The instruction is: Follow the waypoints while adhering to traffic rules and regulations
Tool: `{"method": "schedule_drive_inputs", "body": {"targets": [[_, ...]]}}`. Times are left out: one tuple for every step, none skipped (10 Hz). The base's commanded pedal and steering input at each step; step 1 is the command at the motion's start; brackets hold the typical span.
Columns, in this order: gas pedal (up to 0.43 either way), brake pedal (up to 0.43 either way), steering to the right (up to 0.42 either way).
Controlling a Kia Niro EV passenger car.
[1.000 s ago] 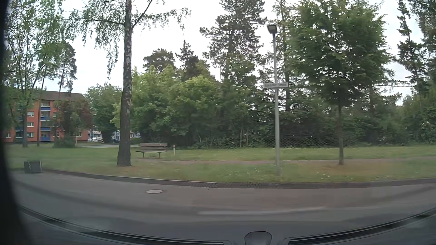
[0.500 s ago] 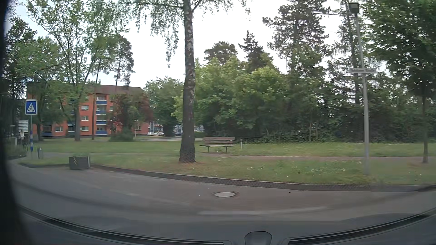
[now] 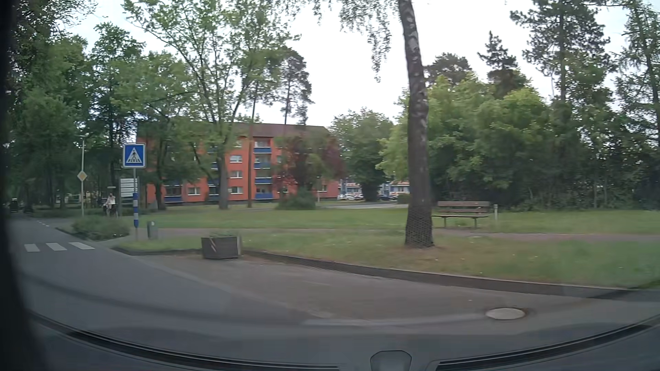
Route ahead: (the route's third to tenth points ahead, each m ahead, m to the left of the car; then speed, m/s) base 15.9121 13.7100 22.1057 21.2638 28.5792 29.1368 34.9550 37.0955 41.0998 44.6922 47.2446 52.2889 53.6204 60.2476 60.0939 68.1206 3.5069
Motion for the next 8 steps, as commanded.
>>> {"method": "schedule_drive_inputs", "body": {"targets": [[0.138,0.006,-0.696],[0.118,0.006,-0.684],[0.028,0.006,-0.659],[0.000,0.006,-0.631],[0.000,0.006,-0.610],[0.000,0.006,-0.579],[0.039,0.006,-0.549],[0.110,0.006,-0.514]]}}
